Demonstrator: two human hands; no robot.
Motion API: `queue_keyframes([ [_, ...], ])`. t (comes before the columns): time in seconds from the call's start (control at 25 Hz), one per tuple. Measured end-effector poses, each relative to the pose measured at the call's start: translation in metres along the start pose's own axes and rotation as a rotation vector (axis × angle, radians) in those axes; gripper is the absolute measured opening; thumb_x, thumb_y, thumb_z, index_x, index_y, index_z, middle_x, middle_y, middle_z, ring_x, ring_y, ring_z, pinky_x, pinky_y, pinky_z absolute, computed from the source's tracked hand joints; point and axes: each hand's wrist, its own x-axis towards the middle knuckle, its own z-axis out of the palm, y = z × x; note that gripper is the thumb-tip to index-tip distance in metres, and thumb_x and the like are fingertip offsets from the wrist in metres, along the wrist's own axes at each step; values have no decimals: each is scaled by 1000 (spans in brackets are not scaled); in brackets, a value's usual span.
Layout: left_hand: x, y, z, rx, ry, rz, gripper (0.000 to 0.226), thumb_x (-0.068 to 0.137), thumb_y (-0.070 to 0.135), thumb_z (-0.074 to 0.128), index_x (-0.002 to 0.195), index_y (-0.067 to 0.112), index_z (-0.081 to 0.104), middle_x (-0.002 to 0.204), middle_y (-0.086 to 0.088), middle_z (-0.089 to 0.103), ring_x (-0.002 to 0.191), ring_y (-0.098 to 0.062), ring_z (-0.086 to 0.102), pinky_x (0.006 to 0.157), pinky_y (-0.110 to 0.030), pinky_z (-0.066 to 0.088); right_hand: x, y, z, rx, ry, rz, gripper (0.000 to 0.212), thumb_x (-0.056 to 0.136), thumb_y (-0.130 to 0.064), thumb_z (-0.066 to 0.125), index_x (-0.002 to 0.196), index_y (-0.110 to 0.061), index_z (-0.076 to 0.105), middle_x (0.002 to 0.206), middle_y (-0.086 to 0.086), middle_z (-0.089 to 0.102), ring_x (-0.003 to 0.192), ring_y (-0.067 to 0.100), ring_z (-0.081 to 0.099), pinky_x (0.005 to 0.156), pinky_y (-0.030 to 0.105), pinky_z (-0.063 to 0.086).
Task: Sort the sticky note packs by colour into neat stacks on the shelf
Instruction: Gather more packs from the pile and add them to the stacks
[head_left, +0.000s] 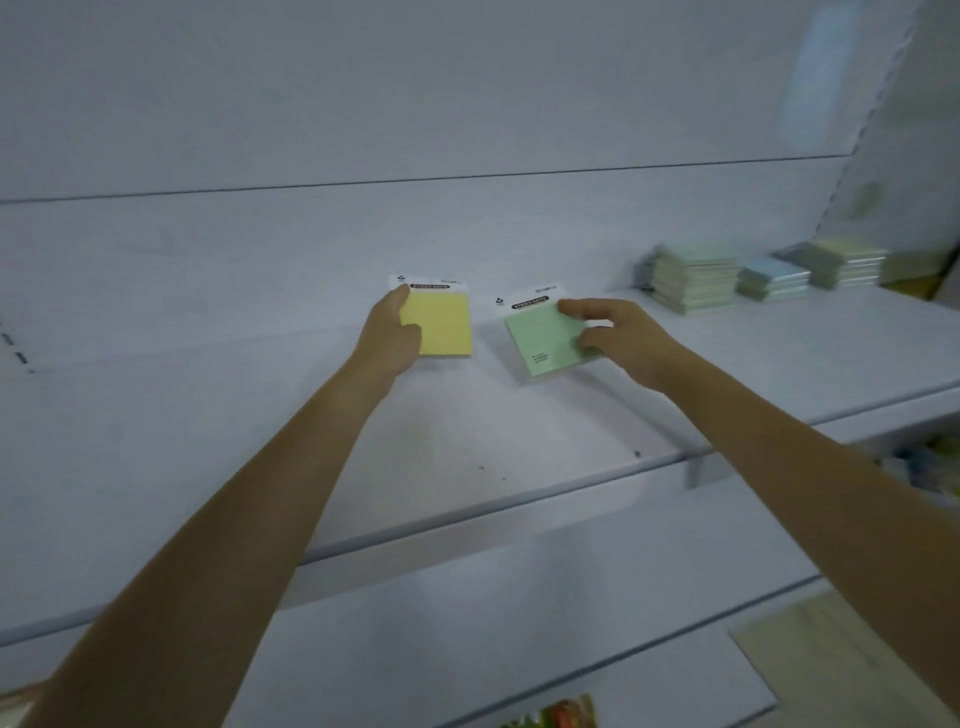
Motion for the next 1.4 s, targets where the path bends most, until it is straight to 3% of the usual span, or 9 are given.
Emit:
queue_keyframes([
  [0.12,-2,34,69,-70,-7,-30,60,84,-10,36,142,3,30,145,-21,36,131,-37,39,107,-44,35,-14,34,-77,-1,41,41,48,83,12,43,125,-8,53,132,16,53,99,25,54,85,38,46],
  [0.28,-2,74,144,-112,12,-25,63,85,-9,37,145,7,24,148,-14,32,132,-30,38,107,-38,36,-16,66,-167,37,126,68,47,83,11,43,125,-9,54,132,15,52,118,43,49,104,56,37],
  [0.44,4,105,191,-137,61,-44,62,85,-9,39,144,6,25,147,-12,33,131,-29,39,105,-37,38,8,69,-221,108,162,47,48,83,11,42,128,-5,49,139,14,46,106,21,49,107,45,39],
  [0.64,29,127,213,-234,132,-19,59,84,-7,47,140,5,34,127,-18,49,111,-31,52,86,-32,45,67,61,-242,159,224,-26,47,83,11,43,128,0,47,133,17,51,99,17,49,76,17,46],
  [0.8,59,130,216,-283,163,33,52,83,-3,55,133,7,44,120,-20,55,95,-21,51,83,-33,47,121,53,-238,108,209,-31,45,83,11,44,128,4,47,133,20,50,106,22,50,103,35,43],
  [1.0,86,130,218,-300,180,37,52,83,0,58,132,8,45,128,-21,54,97,-21,52,99,-42,46,163,51,-227,-84,133,-16,40,82,6,48,122,10,50,124,22,57,113,28,56,104,39,43],
  [1.12,91,130,226,-327,170,47,53,83,-1,58,133,8,45,127,-21,55,98,-19,52,98,-40,46,175,61,-225,-232,97,-39,28,83,-1,51,108,11,59,100,19,63,92,28,61,80,31,51],
  [1.28,95,137,238,-329,159,71,52,83,-1,58,133,8,46,126,-19,55,100,-18,52,98,-37,46,182,80,-230,-363,79,-38,22,83,-12,51,97,-4,65,75,6,47,50,9,37,46,18,33],
  [1.4,99,151,253,-359,157,109,51,83,-1,59,132,8,47,114,-14,56,99,-18,52,94,-36,47,180,90,-244,-314,141,-129,33,87,-14,50,118,-9,57,111,10,59,86,18,61,75,19,48],
])
